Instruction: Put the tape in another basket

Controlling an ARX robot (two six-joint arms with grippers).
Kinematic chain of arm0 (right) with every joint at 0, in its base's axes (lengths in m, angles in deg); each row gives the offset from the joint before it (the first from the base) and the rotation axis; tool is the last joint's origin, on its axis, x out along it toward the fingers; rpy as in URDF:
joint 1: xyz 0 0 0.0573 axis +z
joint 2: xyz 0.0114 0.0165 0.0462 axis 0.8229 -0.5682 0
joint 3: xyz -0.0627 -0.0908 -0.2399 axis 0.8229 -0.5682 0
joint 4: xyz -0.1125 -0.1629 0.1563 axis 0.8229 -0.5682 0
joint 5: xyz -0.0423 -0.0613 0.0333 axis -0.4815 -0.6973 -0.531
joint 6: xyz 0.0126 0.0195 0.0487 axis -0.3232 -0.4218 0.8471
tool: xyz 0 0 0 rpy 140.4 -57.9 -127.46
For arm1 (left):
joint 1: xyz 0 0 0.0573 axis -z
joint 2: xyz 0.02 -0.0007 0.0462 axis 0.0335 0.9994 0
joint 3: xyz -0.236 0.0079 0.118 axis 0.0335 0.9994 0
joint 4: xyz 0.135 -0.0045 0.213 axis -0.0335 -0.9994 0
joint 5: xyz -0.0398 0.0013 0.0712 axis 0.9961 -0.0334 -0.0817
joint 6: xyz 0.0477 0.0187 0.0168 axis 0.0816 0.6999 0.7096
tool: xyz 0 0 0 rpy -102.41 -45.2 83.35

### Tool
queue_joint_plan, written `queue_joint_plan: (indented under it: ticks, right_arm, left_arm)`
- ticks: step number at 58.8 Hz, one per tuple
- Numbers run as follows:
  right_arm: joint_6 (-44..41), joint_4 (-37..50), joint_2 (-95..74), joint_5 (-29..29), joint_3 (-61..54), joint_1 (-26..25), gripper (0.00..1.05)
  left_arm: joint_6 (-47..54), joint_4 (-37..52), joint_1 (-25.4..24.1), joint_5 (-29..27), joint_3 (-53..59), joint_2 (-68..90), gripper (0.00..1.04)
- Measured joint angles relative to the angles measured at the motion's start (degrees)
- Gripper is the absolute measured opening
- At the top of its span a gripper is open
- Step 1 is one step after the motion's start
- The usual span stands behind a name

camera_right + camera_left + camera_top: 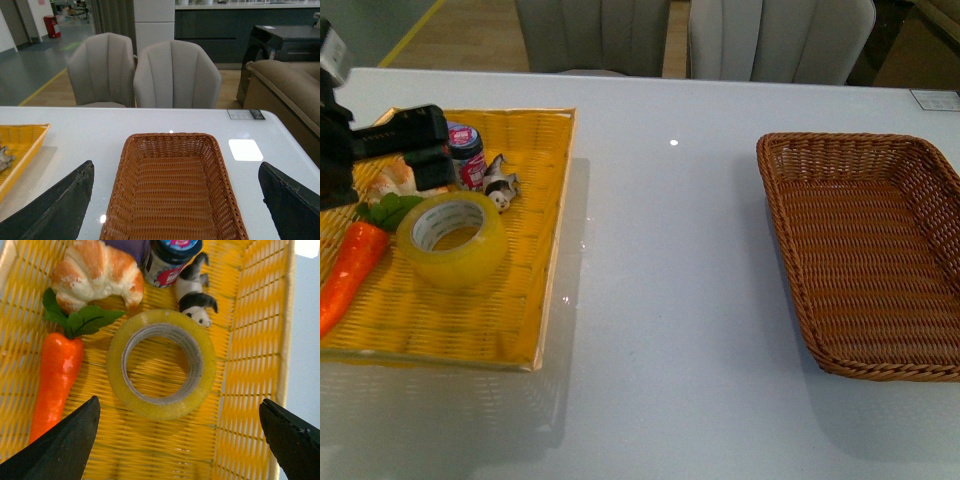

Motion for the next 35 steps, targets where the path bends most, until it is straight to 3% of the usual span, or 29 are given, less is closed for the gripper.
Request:
queue_joint_plan:
  ticks: [18,35]
  right_arm:
    - [0.0,0.0,0.0,0.0,0.0,0.0,0.96]
    - [0.0,0.0,0.0,0.0,0.0,0.0,0.96]
  left_arm:
    - [-13.6,-2.9,-0.2,-1.7,-8.3,12.5,0.96]
    - [-18.6,-3.3,-2.8,-1.2,-9.9,16.5,0.96]
